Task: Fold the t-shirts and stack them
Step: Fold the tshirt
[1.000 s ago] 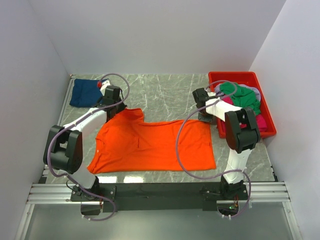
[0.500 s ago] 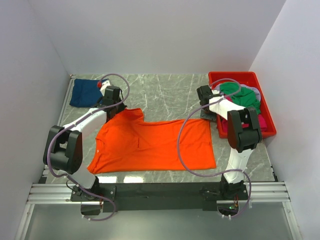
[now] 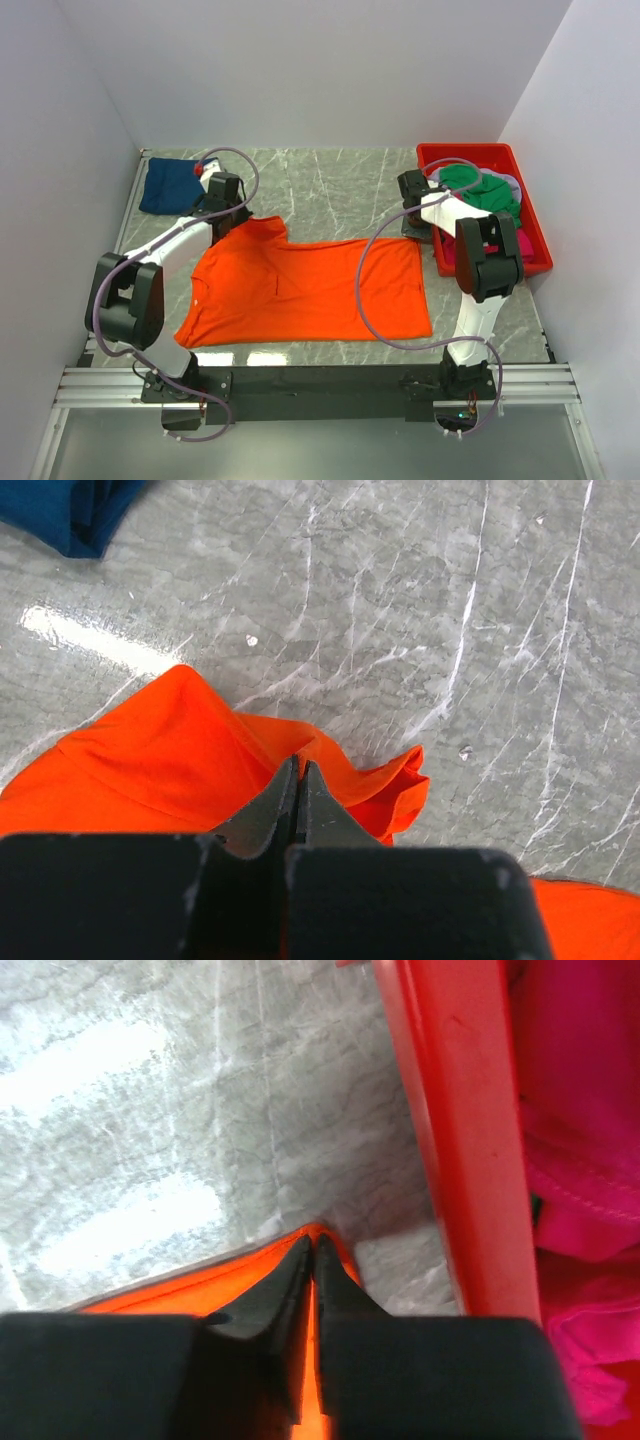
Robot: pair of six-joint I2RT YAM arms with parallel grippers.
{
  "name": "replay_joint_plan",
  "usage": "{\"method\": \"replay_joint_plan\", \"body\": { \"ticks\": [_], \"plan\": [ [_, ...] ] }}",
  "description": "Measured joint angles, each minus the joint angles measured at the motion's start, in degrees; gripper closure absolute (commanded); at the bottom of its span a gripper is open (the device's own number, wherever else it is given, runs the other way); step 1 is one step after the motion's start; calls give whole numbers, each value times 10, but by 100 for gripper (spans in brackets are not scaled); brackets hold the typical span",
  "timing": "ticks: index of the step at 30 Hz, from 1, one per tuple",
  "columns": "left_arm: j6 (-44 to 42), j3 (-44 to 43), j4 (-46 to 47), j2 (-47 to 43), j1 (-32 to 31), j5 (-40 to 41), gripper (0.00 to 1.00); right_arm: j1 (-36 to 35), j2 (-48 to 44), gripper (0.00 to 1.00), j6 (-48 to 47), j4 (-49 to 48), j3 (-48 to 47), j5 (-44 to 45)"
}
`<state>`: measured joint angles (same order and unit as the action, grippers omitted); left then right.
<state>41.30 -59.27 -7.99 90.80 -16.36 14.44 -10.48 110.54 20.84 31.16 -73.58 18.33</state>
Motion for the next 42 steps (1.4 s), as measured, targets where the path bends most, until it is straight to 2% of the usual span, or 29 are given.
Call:
{"method": "replay_joint_plan", "body": {
  "ticks": [1,9,21,30,42],
  "plan": [
    [0,0,0,-2,0,0,99,0,0,100,-2,0,0,-3],
    [-2,16,0,-20,1,0,99,2,-21,100,-9,-24,21,-42],
    [-1,100,-1,-99,5,9,99,1,-234,100,-7,-49,157,-84],
    [6,192,-18,-237,5,34,99,-8,-263,100,3,-45,222,-83],
    [40,299,-83,-415,5,19,99,-40,-321,100,20,-25,242,-47]
  ]
}}
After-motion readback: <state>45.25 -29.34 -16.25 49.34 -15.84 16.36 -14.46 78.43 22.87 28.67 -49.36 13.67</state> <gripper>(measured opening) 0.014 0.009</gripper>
